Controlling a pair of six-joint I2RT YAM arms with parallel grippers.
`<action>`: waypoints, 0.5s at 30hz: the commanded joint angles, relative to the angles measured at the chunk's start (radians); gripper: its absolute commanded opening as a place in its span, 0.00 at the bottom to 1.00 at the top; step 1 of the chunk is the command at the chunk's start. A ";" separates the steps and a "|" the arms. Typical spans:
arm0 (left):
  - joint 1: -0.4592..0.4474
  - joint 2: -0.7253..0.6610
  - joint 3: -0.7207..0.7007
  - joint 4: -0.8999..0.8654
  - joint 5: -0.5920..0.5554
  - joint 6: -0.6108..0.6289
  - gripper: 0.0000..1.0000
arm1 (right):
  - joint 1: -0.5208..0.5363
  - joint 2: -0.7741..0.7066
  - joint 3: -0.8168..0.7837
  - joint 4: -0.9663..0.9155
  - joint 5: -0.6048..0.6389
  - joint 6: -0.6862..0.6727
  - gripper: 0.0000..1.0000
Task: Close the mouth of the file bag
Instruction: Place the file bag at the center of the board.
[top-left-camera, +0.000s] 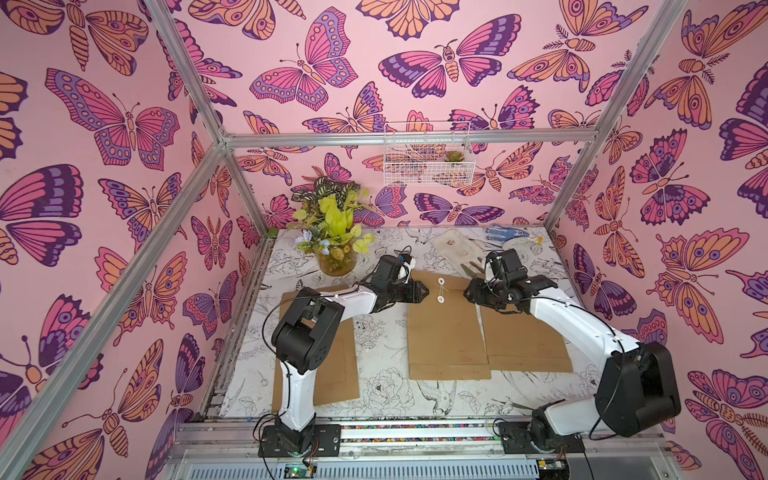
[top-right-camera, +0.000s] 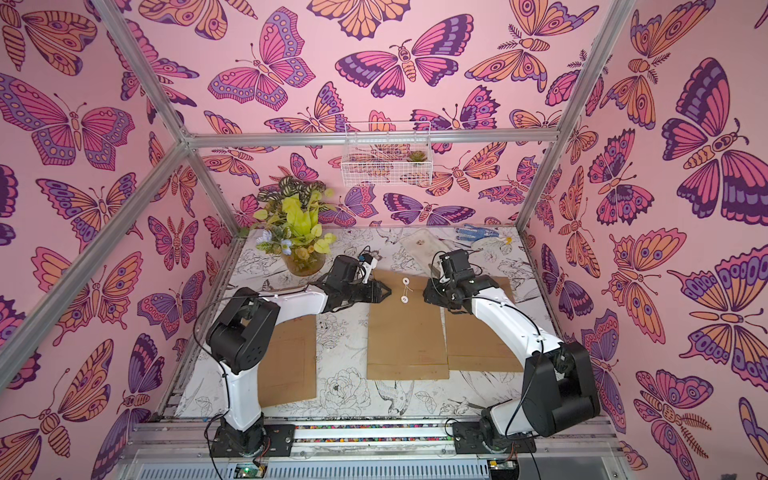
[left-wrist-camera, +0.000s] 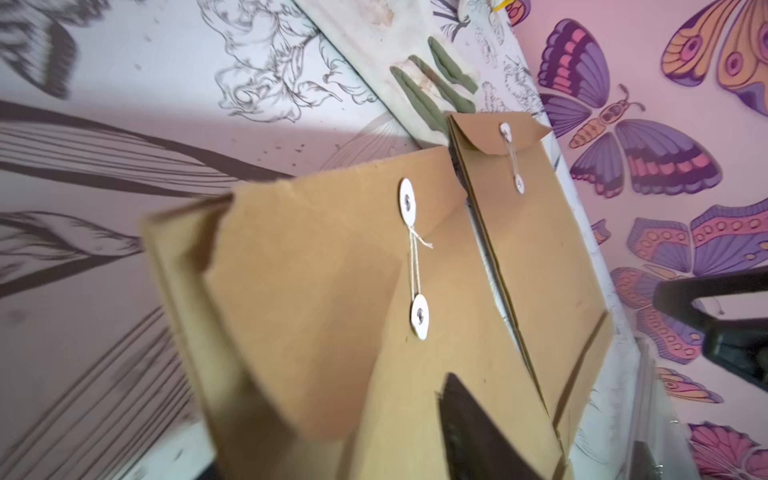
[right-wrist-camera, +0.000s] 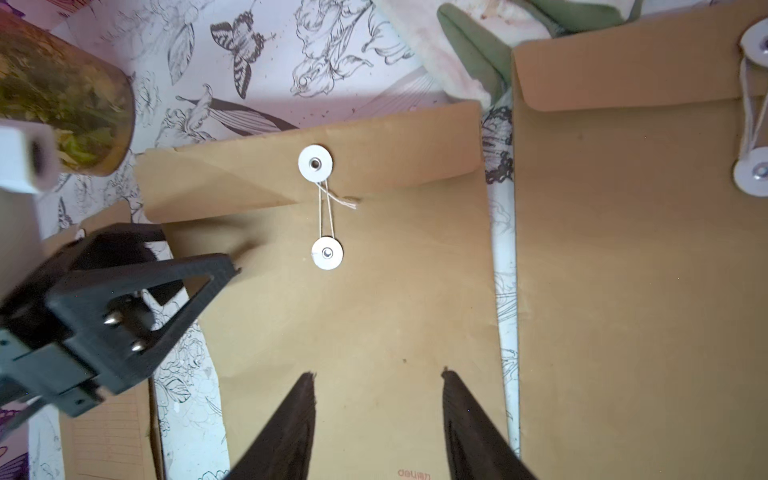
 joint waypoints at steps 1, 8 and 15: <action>0.000 -0.174 -0.034 -0.139 -0.115 0.090 0.65 | 0.074 0.016 0.019 -0.007 0.065 0.043 0.53; 0.000 -0.502 -0.225 -0.319 -0.308 0.120 0.67 | 0.223 0.124 0.074 0.052 0.068 0.140 0.54; 0.090 -0.800 -0.415 -0.488 -0.394 0.055 0.67 | 0.412 0.383 0.207 0.170 0.028 0.280 0.54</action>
